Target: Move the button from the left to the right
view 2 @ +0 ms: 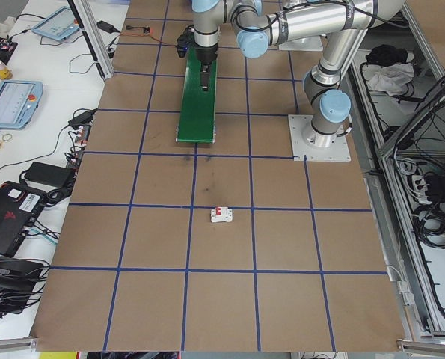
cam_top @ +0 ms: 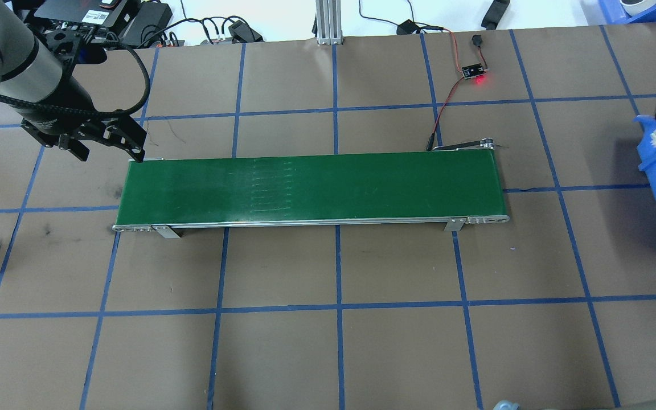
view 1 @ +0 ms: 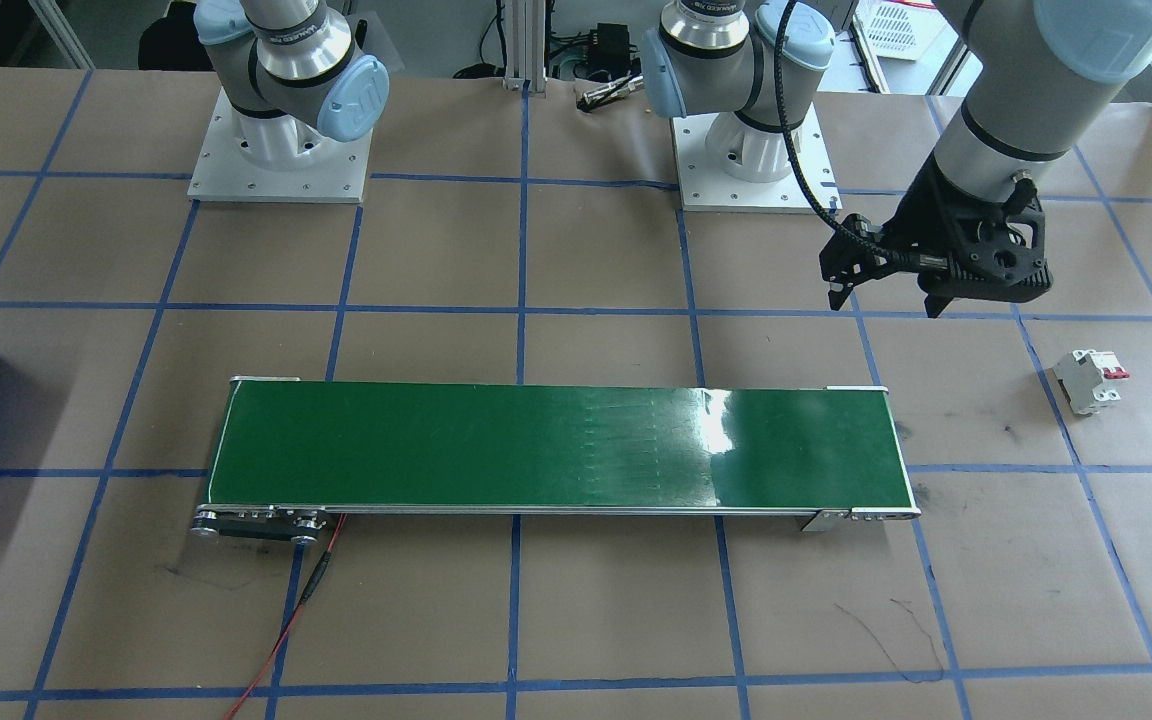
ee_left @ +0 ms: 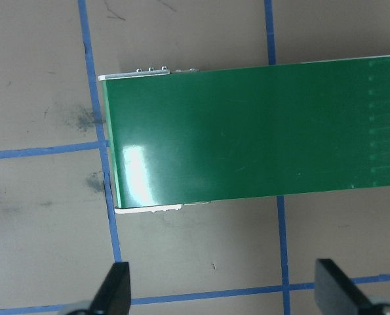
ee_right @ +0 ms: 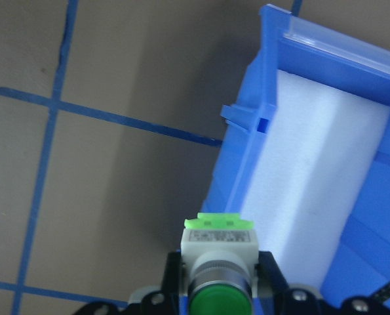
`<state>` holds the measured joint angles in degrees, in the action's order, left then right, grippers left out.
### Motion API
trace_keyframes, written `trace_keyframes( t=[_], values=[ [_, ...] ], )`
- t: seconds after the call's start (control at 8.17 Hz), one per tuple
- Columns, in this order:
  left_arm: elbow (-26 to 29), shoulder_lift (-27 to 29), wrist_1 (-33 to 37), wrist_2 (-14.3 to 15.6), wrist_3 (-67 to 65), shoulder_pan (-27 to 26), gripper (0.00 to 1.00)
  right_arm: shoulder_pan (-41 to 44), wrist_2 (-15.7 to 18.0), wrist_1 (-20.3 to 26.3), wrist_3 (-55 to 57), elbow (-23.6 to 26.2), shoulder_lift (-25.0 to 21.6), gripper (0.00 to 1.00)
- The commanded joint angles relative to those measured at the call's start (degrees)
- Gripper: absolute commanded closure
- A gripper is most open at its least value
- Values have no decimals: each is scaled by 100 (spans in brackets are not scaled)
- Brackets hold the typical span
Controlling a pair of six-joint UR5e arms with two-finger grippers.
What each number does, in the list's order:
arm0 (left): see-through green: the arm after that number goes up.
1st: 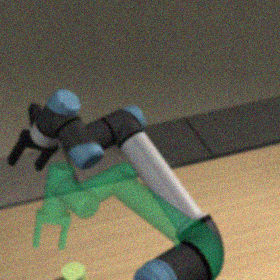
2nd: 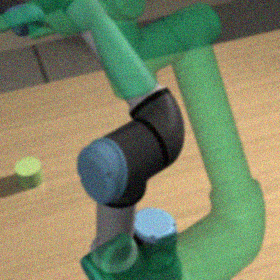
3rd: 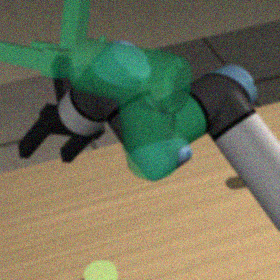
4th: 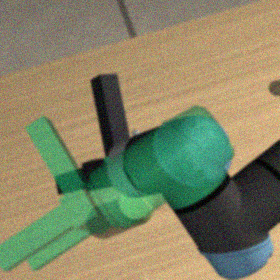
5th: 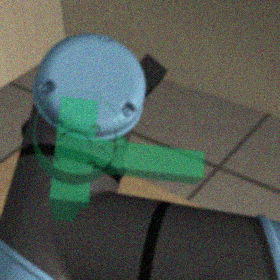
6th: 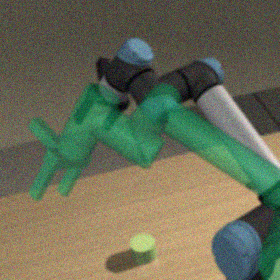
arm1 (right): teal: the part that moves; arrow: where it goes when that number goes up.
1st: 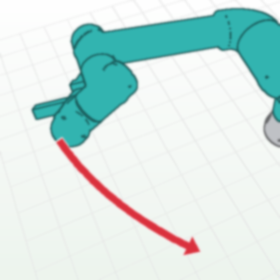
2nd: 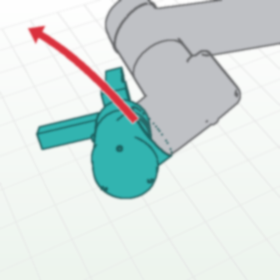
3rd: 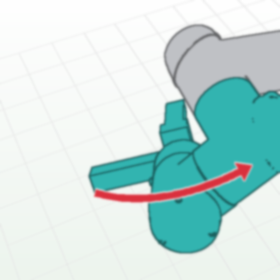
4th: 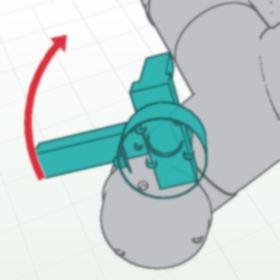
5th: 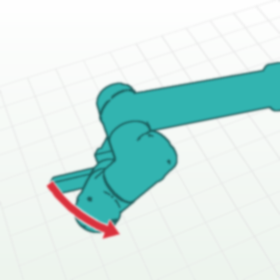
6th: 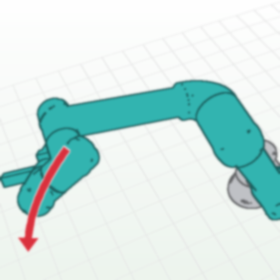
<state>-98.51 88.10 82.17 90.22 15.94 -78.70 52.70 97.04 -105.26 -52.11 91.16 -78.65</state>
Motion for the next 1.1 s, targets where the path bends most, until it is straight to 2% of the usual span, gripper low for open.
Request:
trace_keyframes(
  t=[0.0, 0.12, 0.24, 0.37, 0.86, 0.98],
  values=[
    [-1, -160, 98, 31, 6, -75, 0, -969, -185, -904, -1989, -2, 489, 100],
    [-1, -152, 98, 101, 15, -67, 0, -1102, -299, -1248, -2675, -2, 822, 100],
    [-1, -161, 98, 240, 15, -58, 0, -1191, -308, -1347, -3056, 7, 1034, 100],
    [-36, -152, 98, 242, 6, -67, 0, -1200, -317, -1374, -3103, 24, 1236, 100],
    [-1, -92, 115, 242, 6, -58, 0, -1201, -361, -1558, -3104, 226, 1554, 100],
    [-27, -117, 124, 268, 6, -58, 0, -1201, -361, -1576, -3104, 244, 1624, 87]
  ],
)
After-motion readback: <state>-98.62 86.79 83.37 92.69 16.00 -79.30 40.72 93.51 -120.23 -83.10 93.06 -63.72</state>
